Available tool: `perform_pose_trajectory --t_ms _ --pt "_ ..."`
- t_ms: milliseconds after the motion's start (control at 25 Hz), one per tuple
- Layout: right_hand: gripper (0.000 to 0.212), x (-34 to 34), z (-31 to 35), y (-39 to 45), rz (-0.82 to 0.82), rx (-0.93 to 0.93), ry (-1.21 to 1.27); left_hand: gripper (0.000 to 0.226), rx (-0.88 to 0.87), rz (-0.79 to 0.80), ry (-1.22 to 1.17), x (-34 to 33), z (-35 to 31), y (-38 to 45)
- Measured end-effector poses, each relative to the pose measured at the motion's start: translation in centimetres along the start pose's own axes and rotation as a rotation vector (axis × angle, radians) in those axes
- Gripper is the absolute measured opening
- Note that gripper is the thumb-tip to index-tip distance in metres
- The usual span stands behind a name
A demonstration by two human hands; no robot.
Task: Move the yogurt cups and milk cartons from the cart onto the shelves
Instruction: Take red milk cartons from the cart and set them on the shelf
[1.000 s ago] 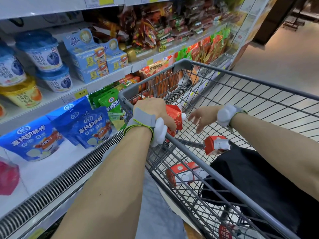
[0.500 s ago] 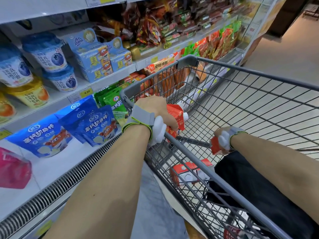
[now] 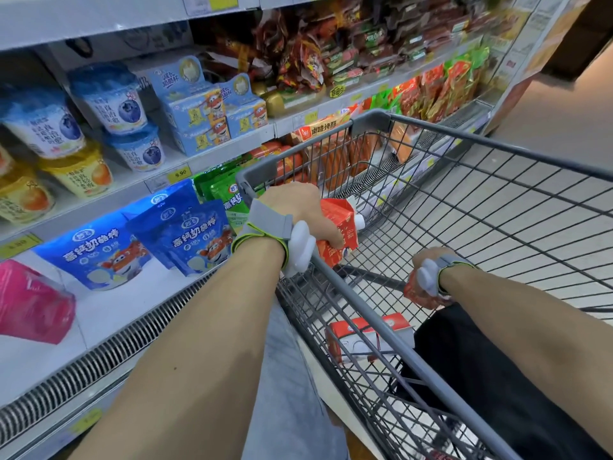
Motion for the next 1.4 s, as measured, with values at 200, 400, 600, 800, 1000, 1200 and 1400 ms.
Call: perform_pose_trajectory --t_ms 200,400,600,800,1000,1200,1400 --pt "0.028 4.0 0.9 0.0 -0.032 0.014 0.281 0.063 0.010 -0.093 -0.052 0.8 0.1 -0.6" --pt "0.052 13.3 2.4 -3.1 -0.264 0.179 0.557 0.071 0.051 -0.231 -0.235 1.6 0.7 -1.5" --pt "0.053 21.0 1.9 -8.9 -0.434 0.242 0.666 0.072 0.030 -0.349 -0.762 2.5 1.7 -3.0" --pt "0.061 27.0 1.7 -15.3 -0.603 0.292 0.717 0.051 0.026 -0.477 -1.154 4.6 4.8 -6.3" --pt "0.067 32.6 5.5 -21.9 -0.776 0.340 0.722 0.047 0.014 -0.674 -1.266 6.7 11.5 -10.7" --pt "0.073 36.5 12.6 -27.4 -0.844 0.486 0.700 0.045 0.055 -0.849 -1.282 7.6 17.6 -16.2" --pt "0.062 39.5 23.2 -31.6 -0.869 0.652 0.667 0.035 0.194 -1.056 -1.361 6.4 26.5 -24.0"
Point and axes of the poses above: each hand's wrist, its own y-axis towards the middle knuckle, its own x-axis out of the back of the hand, z = x × y, the point moved 7 cm from there along y, towards the middle knuckle, and after that the axes turned 1 degree about -x, right-handed, at the moved point
